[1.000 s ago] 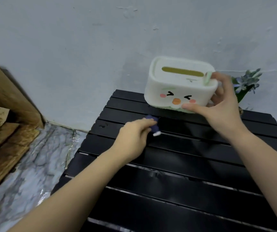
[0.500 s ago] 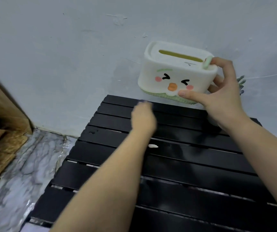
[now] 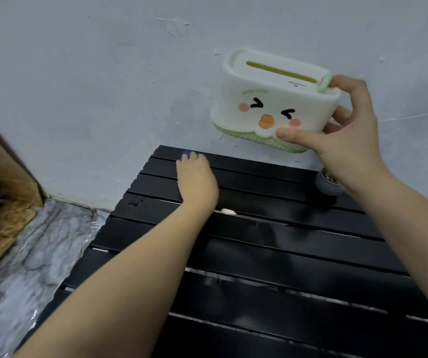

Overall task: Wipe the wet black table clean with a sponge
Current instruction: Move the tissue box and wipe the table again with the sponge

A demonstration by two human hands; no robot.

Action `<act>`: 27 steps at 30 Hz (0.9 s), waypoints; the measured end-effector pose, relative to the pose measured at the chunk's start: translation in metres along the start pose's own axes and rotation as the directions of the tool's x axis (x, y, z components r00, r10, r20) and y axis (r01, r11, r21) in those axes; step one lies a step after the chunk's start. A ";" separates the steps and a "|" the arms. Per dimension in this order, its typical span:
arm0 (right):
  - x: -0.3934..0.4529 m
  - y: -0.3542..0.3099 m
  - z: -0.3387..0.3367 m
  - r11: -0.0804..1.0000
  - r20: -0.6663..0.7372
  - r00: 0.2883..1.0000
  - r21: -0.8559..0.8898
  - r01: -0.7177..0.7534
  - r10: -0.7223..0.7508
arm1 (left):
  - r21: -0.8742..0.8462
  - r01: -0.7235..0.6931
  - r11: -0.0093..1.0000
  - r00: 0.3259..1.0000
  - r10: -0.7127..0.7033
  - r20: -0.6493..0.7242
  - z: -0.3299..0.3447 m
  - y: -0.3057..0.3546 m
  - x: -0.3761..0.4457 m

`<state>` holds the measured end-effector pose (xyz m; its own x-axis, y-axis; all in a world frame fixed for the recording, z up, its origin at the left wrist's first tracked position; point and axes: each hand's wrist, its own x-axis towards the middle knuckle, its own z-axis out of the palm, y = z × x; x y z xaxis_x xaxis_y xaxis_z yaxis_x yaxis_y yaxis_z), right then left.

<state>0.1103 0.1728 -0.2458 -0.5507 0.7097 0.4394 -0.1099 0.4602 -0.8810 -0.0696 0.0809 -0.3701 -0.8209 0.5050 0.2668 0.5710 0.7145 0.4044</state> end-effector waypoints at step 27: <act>-0.040 0.067 0.062 0.984 0.123 0.978 -0.080 -0.160 0.169 | -0.496 -0.258 0.829 0.918 0.370 0.142 -0.075 -0.137 -0.048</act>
<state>0.0737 0.1423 -0.3326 -0.6588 0.7064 0.2590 0.0464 0.3817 -0.9231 -0.1099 -0.0774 -0.3730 -0.5400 0.7971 0.2702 0.6783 0.2220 0.7004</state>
